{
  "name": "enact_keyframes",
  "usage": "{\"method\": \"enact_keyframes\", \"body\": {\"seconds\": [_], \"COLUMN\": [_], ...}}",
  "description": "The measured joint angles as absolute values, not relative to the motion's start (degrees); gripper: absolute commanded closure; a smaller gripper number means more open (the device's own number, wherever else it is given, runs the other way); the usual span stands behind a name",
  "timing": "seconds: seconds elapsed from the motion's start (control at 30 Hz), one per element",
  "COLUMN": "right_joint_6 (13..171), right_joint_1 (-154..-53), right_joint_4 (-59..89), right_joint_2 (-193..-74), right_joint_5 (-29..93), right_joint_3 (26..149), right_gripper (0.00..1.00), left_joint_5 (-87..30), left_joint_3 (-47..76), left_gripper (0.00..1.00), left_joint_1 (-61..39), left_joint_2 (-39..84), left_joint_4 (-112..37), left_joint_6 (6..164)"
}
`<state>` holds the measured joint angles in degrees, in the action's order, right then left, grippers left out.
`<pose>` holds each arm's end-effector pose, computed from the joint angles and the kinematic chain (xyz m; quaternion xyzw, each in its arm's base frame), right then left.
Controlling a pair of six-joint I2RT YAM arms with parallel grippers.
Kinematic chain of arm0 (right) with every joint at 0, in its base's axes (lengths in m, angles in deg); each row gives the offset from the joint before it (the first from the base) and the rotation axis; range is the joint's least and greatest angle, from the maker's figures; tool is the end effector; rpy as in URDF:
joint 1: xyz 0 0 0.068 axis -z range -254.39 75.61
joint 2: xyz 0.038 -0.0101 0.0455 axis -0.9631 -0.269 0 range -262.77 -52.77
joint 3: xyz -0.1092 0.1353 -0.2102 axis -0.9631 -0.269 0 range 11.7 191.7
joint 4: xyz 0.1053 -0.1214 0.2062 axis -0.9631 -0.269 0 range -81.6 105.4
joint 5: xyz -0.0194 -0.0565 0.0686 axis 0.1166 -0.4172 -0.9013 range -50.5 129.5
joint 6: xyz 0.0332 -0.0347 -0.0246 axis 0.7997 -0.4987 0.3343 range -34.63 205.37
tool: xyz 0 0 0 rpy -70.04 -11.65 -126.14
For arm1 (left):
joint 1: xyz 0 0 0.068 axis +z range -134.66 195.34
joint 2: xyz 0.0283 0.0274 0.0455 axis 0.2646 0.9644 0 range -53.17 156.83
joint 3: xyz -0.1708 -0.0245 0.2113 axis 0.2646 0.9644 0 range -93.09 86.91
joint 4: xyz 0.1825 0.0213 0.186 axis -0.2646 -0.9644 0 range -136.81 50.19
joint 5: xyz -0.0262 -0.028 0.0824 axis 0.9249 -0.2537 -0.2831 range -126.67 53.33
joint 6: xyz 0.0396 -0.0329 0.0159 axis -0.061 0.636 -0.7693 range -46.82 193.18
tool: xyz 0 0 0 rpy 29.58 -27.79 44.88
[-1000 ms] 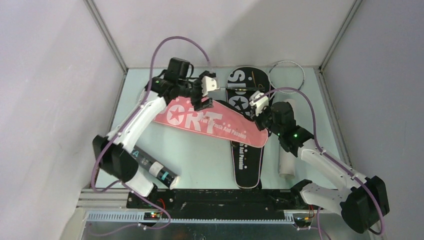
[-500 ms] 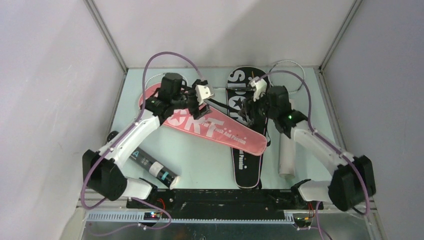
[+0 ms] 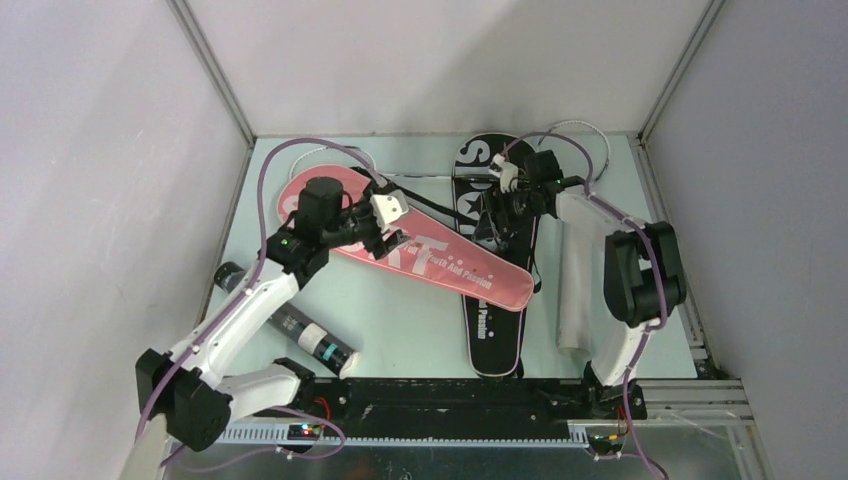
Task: Pack up the badminton gear
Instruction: Pick up the racket bag from the center of the board.
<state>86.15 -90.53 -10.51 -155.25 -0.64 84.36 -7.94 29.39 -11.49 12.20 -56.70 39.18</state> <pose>0.3552 0.1266 0.2178 -0.2201 0.8760 0.3651 0.2255 0.2211 -0.1310 0.3355 0.5284 0.6359 -0.1758 0.5344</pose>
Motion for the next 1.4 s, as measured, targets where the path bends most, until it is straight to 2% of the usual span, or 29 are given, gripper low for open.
{"method": "enact_keyframes", "body": {"seconds": [0.2, 0.4, 0.47, 0.53, 0.57, 0.6, 0.67, 0.73, 0.97, 1.13, 1.4], "right_joint_6": [82.72, 79.75, 78.52, 77.54, 76.9, 76.38, 75.9, 75.46, 75.61, 74.37, 66.76], "right_joint_1": [-90.01, -90.05, -90.27, -90.42, -90.47, -90.53, -90.58, -90.58, -91.06, -93.44, -103.54], "right_joint_4": [-18.95, -23.82, -24.59, -25.11, -25.33, -25.61, -25.9, -25.99, -24.98, -24.85, -19.3], "right_joint_2": [-163.66, -169.17, -170.33, -170.94, -171.14, -171.25, -171.29, -171.22, -167.88, -161.3, -139.95], "right_joint_5": [-6.06, -9.91, -11.24, -12.14, -12.53, -12.88, -13.91, -15.05, -12.97, -6.78, 7.77], "right_joint_3": [90.81, 91.84, 92.56, 92.99, 93.06, 93.06, 93.06, 93.06, 91.6, 91.12, 81.63], "right_gripper": [0.29, 0.29, 0.33, 0.46, 0.58, 0.64, 0.86, 0.99, 1.0, 1.0, 1.0], "left_joint_5": [-9.25, -9.88, -10.36, -11.0, -11.19, -11.65, -12.59, -13.75, -16.63, -17.05, -15.72], "left_joint_3": [33.52, 34.37, 34.37, 34.37, 34.37, 34.37, 34.26, 33.96, 30.02, 25.78, 22.57], "left_gripper": [0.23, 0.23, 0.23, 0.23, 0.24, 0.24, 0.24, 0.24, 0.24, 0.18, 0.17], "left_joint_1": [-11.49, -11.49, -11.49, -11.49, -11.49, -11.49, -11.49, -11.49, -11.49, -11.49, -10.02], "left_joint_2": [9.51, 9.31, 9.31, 9.35, 9.44, 9.51, 9.75, 10.21, 10.95, 11.17, 11.45], "left_joint_4": [-55.3, -55.02, -54.95, -54.97, -54.97, -54.99, -55.37, -55.91, -60.59, -62.29, -66.05], "left_joint_6": [40.91, 41.26, 41.24, 41.22, 41.19, 41.17, 41.09, 40.65, 38.13, 34.94, 27.67]}}
